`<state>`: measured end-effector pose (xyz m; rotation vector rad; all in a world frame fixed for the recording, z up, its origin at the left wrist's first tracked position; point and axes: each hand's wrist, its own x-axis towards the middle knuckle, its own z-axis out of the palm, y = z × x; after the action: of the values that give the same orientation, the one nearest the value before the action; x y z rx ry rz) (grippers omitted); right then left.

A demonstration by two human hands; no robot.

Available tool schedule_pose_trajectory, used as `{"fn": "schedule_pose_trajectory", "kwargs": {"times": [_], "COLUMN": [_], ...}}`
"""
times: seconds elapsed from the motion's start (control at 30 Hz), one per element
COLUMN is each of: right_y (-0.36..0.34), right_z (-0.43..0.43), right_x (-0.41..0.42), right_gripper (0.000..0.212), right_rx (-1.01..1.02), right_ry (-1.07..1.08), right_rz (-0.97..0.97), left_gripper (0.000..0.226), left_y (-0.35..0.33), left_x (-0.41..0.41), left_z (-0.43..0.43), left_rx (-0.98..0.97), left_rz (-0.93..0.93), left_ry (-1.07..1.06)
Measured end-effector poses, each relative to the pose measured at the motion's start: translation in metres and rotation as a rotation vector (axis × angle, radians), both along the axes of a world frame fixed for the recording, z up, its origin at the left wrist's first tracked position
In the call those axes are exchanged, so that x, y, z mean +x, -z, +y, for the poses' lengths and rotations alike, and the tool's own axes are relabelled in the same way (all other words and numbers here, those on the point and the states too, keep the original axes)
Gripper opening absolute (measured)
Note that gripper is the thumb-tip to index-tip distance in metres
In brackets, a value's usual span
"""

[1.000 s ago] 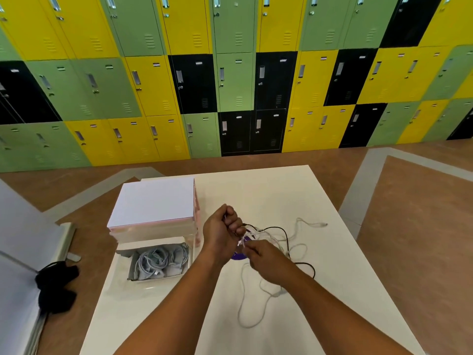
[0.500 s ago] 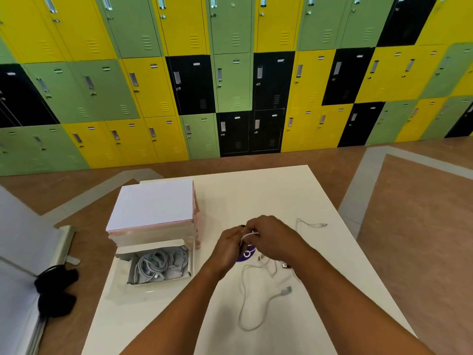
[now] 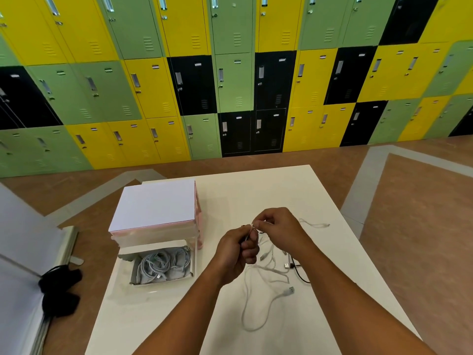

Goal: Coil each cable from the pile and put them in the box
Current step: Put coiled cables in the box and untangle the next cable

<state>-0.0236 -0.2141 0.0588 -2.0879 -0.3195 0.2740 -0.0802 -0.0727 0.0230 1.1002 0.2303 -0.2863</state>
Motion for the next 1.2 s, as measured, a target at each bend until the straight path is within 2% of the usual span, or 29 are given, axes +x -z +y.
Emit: {"fn": "schedule_pose_trajectory", "kwargs": {"times": [0.2,0.3,0.43,0.63,0.83,0.93,1.0,1.2], "right_y": [0.006,0.005,0.007,0.003,0.013,0.019,0.024,0.023], "right_z": [-0.001,-0.003,-0.001,-0.001,0.008,0.011,0.014,0.015], "right_x": [-0.001,-0.001,-0.004,-0.013,-0.018,-0.025,-0.029,-0.025], "right_gripper": [0.019,0.019,0.022,0.031,0.036,0.035,0.033,0.036], "right_rx": [0.014,-0.045,-0.011,0.159,0.267,0.204,0.123,-0.252], "right_ry": [-0.062,-0.009,0.054,0.009,0.036,-0.003,-0.05,-0.252], "right_rz": [0.059,0.012,0.018,0.163,0.371,0.417,0.409,0.165], "left_gripper": [0.036,0.033,0.029,0.034,0.034,0.035,0.034,0.03], "left_y": [-0.002,-0.003,-0.005,-0.013,-0.015,-0.018,-0.019,-0.013], "left_x": [0.001,0.002,0.003,0.005,0.013,0.018,0.021,0.026], "left_z": [0.001,-0.004,-0.005,0.0,-0.001,0.0,0.001,-0.003], "left_rx": [0.081,0.154,0.124,-0.04,-0.422,-0.524,-0.516,-0.384], "left_rz": [-0.013,-0.041,-0.035,-0.001,0.066,0.055,0.04,-0.05], "left_ry": [0.005,-0.013,-0.018,-0.043,-0.178,-0.288,-0.366,-0.537]}}
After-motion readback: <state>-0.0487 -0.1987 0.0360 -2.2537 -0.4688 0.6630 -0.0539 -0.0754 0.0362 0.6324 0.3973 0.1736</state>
